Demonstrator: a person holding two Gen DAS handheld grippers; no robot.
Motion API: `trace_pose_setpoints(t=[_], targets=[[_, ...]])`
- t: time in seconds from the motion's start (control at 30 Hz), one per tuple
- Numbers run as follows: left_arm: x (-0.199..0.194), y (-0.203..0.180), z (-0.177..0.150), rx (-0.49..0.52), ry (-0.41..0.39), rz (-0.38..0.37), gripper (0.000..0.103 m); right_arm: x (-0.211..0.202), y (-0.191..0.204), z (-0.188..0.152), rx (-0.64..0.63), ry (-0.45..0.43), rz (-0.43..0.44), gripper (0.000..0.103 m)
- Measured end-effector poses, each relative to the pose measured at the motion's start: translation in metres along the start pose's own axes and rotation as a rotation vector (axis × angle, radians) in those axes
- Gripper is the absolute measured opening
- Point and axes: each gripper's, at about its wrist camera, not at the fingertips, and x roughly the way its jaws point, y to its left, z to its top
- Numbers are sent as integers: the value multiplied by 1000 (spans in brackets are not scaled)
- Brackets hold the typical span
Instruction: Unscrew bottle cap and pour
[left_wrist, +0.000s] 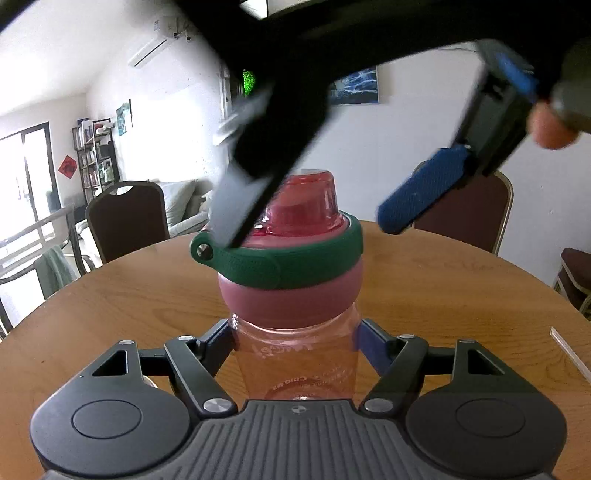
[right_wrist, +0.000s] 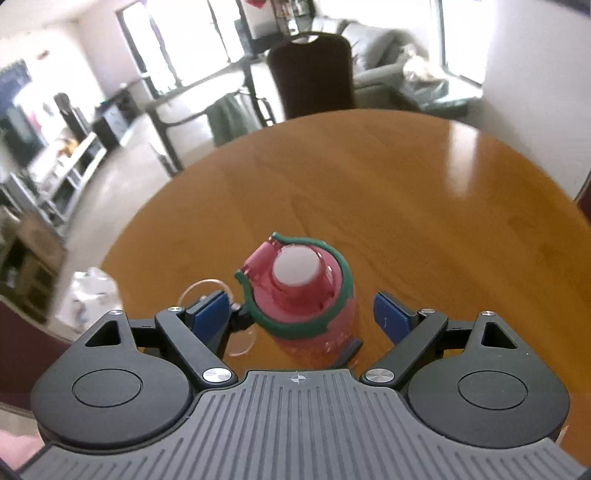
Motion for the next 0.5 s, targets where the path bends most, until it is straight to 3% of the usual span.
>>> trace_pose_setpoints(t=[0.03,0.1,0.23,0.37,0.5], targets=[[-2,-2,0,3,2,1,71,5,6,1,-41,10,-22,88],[-5,-5,0,2,7,-2,71,15,18,2,-126,37,-61,73],[-1,1,2,-16,25,-15,71,21,20,10,-268,82,-42,72],[-1,5,4,-19,40,-31,71,24,8,26,-431,169,94,72],[-7,7,4,-20,57,-55,71,27,-3,37,-712,235,307,72]])
